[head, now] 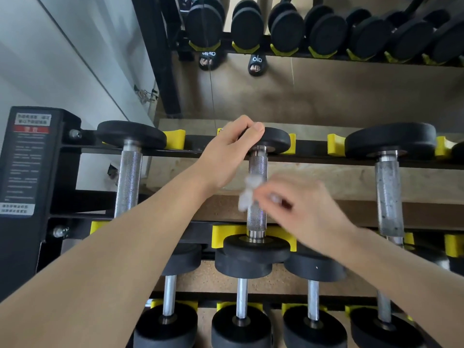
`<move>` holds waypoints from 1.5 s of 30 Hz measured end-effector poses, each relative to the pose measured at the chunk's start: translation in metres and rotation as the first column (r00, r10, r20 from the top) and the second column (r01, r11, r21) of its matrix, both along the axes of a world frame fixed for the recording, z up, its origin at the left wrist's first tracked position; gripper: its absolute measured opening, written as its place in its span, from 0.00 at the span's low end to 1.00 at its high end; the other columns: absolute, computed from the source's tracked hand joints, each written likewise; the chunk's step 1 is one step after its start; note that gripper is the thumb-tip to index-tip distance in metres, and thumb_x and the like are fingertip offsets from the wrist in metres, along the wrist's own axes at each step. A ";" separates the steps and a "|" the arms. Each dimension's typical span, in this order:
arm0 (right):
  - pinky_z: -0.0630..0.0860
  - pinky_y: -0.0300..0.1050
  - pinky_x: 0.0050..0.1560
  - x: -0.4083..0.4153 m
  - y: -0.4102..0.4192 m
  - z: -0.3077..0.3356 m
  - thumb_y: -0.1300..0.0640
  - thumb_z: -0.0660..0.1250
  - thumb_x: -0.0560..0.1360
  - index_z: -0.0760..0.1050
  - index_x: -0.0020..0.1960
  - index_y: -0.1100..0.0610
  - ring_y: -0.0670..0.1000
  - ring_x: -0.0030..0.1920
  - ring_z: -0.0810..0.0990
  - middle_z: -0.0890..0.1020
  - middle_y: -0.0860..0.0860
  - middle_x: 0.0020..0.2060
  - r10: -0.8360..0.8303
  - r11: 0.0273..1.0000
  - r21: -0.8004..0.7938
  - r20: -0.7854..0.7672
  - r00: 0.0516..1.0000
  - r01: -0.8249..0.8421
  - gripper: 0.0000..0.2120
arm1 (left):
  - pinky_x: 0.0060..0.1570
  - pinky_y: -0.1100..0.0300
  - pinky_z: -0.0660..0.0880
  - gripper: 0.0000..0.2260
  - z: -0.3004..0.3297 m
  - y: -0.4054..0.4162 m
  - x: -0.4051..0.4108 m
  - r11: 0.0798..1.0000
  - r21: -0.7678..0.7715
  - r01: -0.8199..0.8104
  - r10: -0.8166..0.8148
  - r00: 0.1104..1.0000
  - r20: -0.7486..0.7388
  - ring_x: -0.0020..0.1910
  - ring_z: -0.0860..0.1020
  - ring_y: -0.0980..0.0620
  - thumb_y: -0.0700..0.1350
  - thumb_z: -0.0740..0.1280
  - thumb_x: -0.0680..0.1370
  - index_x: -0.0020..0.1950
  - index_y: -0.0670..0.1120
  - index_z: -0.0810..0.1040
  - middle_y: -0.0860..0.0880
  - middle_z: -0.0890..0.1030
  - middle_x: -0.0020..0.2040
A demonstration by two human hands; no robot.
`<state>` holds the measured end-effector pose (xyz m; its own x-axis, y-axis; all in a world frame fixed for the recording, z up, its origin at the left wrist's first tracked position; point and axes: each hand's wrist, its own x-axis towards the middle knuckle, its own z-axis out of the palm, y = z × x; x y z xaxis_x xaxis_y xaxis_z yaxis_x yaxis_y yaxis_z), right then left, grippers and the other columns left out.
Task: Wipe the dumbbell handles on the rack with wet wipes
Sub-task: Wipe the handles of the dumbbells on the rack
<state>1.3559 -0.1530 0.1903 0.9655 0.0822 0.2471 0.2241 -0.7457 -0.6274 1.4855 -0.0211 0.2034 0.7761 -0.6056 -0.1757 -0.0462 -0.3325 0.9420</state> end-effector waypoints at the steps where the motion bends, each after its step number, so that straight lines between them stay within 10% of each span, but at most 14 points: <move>1: 0.72 0.36 0.40 0.012 -0.003 0.004 0.59 0.68 0.79 0.81 0.46 0.58 0.45 0.36 0.75 0.77 0.44 0.38 -0.088 0.996 0.000 0.075 0.993 0.088 0.05 | 0.50 0.59 0.66 0.14 0.000 0.000 0.001 1.000 -0.016 0.000 0.000 1.000 0.001 0.45 0.69 0.55 0.53 0.59 0.85 0.46 0.44 0.72 0.49 0.70 0.44; 12: 0.72 0.34 0.38 -0.018 0.006 -0.010 0.53 0.66 0.79 0.83 0.50 0.56 0.44 0.37 0.77 0.79 0.45 0.37 0.129 0.991 0.039 -0.161 0.978 -0.125 0.10 | 0.38 0.75 0.65 0.14 0.003 0.001 -0.002 0.999 0.029 -0.030 0.030 0.999 -0.010 0.39 0.68 0.62 0.54 0.59 0.85 0.46 0.46 0.71 0.53 0.70 0.42; 17: 0.73 0.33 0.42 0.025 -0.005 -0.003 0.58 0.68 0.79 0.84 0.53 0.57 0.44 0.39 0.78 0.82 0.46 0.40 -0.269 0.962 0.080 0.104 0.958 0.261 0.07 | 0.41 0.67 0.65 0.14 -0.001 0.004 0.002 0.999 -0.024 -0.026 0.026 1.000 0.001 0.40 0.67 0.59 0.52 0.59 0.85 0.42 0.48 0.69 0.55 0.68 0.39; 26: 0.73 0.32 0.40 -0.027 0.009 -0.012 0.51 0.66 0.78 0.84 0.54 0.53 0.42 0.39 0.79 0.83 0.44 0.39 0.067 0.992 0.117 -0.185 0.980 -0.046 0.11 | 0.46 0.68 0.65 0.15 0.001 0.007 -0.001 0.999 0.042 -0.021 0.020 0.999 0.026 0.41 0.68 0.61 0.55 0.57 0.85 0.46 0.45 0.69 0.53 0.68 0.41; 31: 0.71 0.33 0.37 0.024 -0.006 -0.006 0.57 0.67 0.79 0.84 0.52 0.55 0.45 0.36 0.78 0.83 0.46 0.38 -0.348 0.917 0.224 0.039 0.937 0.331 0.07 | 0.44 0.67 0.65 0.14 -0.003 0.005 0.001 1.000 -0.015 -0.024 0.025 0.999 0.024 0.41 0.68 0.60 0.52 0.58 0.86 0.44 0.46 0.69 0.56 0.68 0.39; 40: 0.74 0.32 0.40 -0.027 0.011 -0.019 0.52 0.66 0.79 0.84 0.53 0.54 0.42 0.39 0.80 0.83 0.44 0.39 0.019 0.988 0.153 -0.118 0.993 -0.001 0.11 | 0.53 0.61 0.67 0.17 -0.004 0.006 -0.001 0.998 0.048 -0.034 0.032 0.999 0.036 0.46 0.71 0.59 0.56 0.56 0.86 0.52 0.42 0.70 0.45 0.72 0.47; 45: 0.77 0.40 0.40 0.025 -0.006 -0.014 0.56 0.67 0.79 0.84 0.55 0.53 0.45 0.40 0.81 0.84 0.46 0.42 -0.361 0.901 0.250 -0.019 0.932 0.354 0.08 | 0.52 0.60 0.66 0.16 -0.006 0.005 0.001 0.999 0.001 -0.032 0.032 0.999 0.018 0.45 0.70 0.58 0.54 0.57 0.86 0.49 0.41 0.70 0.49 0.71 0.43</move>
<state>1.3809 -0.1588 0.1765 0.9112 -0.3337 0.2415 -0.0092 -0.6026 -0.7980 1.4861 -0.0157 0.1973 0.7980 -0.5803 -0.1625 -0.0523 -0.3354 0.9406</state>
